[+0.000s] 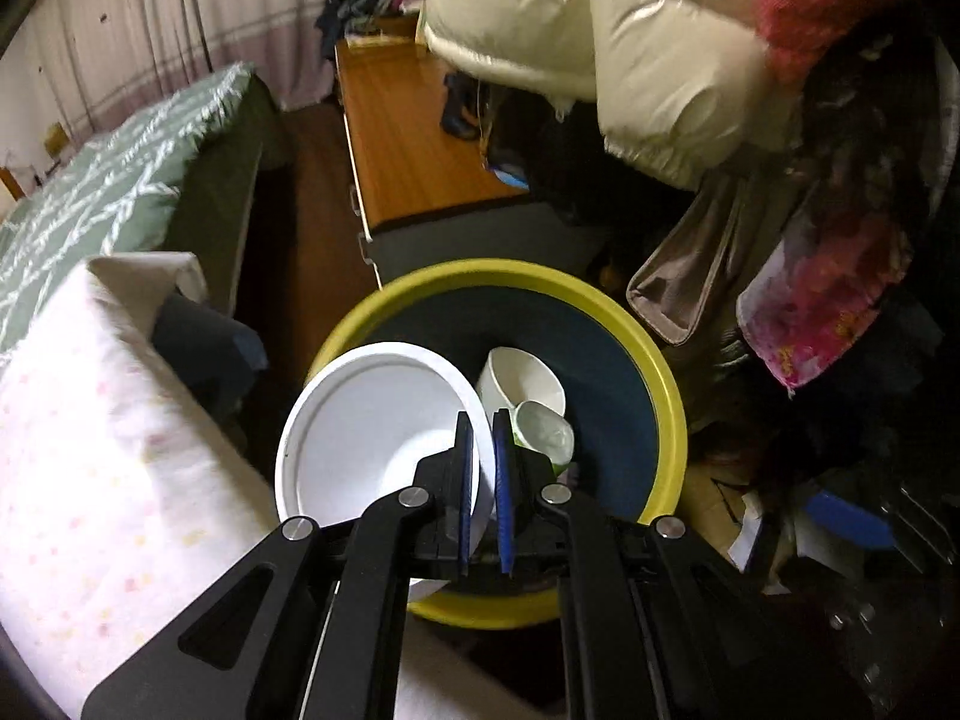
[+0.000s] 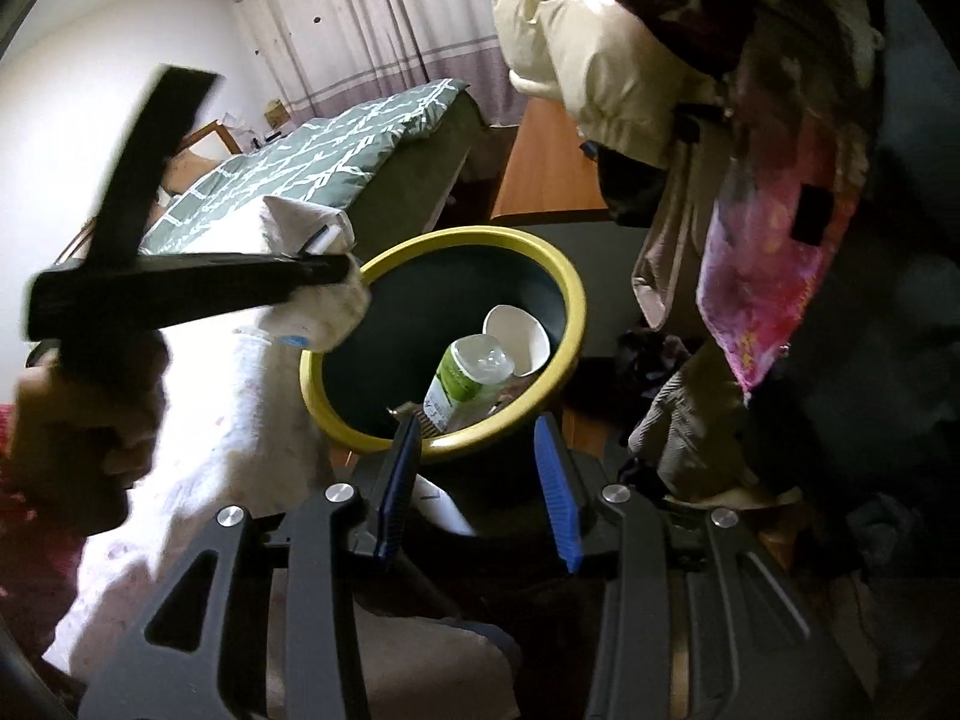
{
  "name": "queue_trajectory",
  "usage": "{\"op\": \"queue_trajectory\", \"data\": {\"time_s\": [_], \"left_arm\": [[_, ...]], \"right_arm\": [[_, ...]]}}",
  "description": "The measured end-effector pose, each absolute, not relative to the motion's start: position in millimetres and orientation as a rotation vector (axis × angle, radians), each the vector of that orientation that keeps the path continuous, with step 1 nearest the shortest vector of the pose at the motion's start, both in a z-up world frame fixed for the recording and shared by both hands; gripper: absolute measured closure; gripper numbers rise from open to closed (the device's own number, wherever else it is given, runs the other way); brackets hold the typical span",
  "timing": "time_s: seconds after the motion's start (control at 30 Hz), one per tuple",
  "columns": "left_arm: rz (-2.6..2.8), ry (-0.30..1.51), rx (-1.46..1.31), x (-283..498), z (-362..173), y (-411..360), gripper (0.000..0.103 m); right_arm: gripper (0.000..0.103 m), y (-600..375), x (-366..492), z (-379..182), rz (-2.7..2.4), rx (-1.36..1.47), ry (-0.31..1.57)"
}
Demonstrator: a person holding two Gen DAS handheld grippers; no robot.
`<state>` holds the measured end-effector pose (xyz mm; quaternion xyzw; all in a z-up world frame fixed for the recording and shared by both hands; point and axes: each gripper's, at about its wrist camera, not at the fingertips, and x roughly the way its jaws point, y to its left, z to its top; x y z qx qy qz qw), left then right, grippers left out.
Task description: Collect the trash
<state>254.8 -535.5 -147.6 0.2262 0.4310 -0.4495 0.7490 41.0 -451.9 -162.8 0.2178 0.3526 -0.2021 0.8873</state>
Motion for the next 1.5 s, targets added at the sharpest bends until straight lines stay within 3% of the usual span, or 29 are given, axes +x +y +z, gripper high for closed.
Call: {"op": "queue_trajectory", "data": {"time_s": [0.1, 0.2, 0.47, 0.57, 0.67, 0.9, 1.03, 1.5], "left_arm": [[-0.974, 0.961, 0.491, 259.4, -159.3, -546.3, 0.095], [-0.947, 0.935, 0.478, 260.9, -158.6, -545.1, 0.028], [-0.91, 0.81, 0.394, 246.5, -110.1, -492.7, 0.027], [-0.855, 0.758, 0.302, 236.7, -82.0, -441.0, 0.015], [-0.756, 0.645, 0.208, 216.4, -52.1, -373.7, 0.005], [-0.421, 0.46, 0.076, 156.1, -11.2, -210.5, 0.005], [-0.249, 0.44, 0.078, 123.6, -9.8, -144.1, 0.005], [-0.19, 0.395, -0.037, 43.2, -3.7, -44.9, 0.005]], "right_arm": [[0.065, -456.1, 36.1, -161.1, -0.425, 0.462, 0.722], [0.065, -455.8, 32.2, -159.9, -0.427, 0.464, 0.717], [0.065, -446.3, 30.2, -157.0, -0.418, 0.452, 0.715], [0.063, -437.5, 33.1, -154.0, -0.395, 0.443, 0.71], [0.054, -426.9, 38.2, -148.8, -0.371, 0.422, 0.698], [0.036, -381.1, 45.7, -119.4, -0.318, 0.305, 0.622], [0.026, -352.8, 42.2, -102.2, -0.312, 0.216, 0.578], [0.02, -291.5, -14.9, -55.2, -0.266, 0.111, 0.44]]}}
